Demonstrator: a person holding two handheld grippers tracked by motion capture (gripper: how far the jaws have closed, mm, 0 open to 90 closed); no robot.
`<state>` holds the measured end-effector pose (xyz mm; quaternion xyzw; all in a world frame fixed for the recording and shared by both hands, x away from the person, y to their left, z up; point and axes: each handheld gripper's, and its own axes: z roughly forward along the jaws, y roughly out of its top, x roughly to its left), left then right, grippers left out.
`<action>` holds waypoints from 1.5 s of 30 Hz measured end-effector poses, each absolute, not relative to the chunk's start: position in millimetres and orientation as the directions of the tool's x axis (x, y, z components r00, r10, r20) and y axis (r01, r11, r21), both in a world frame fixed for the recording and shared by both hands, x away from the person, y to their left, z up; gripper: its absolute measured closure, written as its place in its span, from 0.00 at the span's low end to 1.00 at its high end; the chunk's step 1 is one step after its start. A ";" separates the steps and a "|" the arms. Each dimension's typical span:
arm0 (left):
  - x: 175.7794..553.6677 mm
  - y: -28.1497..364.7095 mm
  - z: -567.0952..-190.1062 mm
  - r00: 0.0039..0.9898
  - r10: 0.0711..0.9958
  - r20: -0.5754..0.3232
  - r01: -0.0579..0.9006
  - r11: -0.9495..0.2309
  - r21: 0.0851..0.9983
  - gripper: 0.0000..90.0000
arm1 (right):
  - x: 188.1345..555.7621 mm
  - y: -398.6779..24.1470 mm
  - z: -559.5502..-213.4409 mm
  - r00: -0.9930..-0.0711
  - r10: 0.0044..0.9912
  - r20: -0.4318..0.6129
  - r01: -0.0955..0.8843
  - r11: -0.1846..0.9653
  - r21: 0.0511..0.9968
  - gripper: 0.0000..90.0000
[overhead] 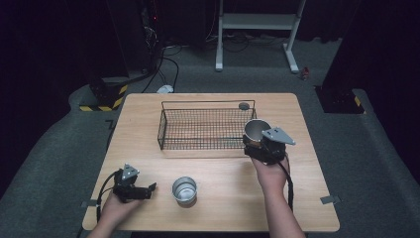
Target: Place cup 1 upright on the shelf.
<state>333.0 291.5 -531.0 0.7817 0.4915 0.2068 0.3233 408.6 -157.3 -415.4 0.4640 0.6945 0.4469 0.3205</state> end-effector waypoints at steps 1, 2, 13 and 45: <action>333.0 291.5 -531.0 0.431 0.902 0.005 0.635 -0.308 0.709 0.00 | 409.9 -155.2 -414.3 -0.367 0.930 -0.036 0.356 0.176 0.918 0.16; 333.0 291.5 -531.0 0.431 0.902 0.005 0.635 -0.308 0.709 0.00 | 410.6 -153.7 -413.6 -0.368 0.929 -0.037 0.356 0.177 0.917 0.16; 332.4 290.5 -531.1 0.438 0.899 0.009 0.630 -0.314 0.711 0.01 | 422.1 -136.3 -405.5 -0.384 0.923 -0.034 0.349 0.179 0.920 0.16; 332.9 290.7 -531.1 0.446 0.895 0.008 0.627 -0.319 0.710 0.00 | 481.5 -95.7 -400.6 -0.376 0.926 -0.028 0.384 0.183 0.905 0.16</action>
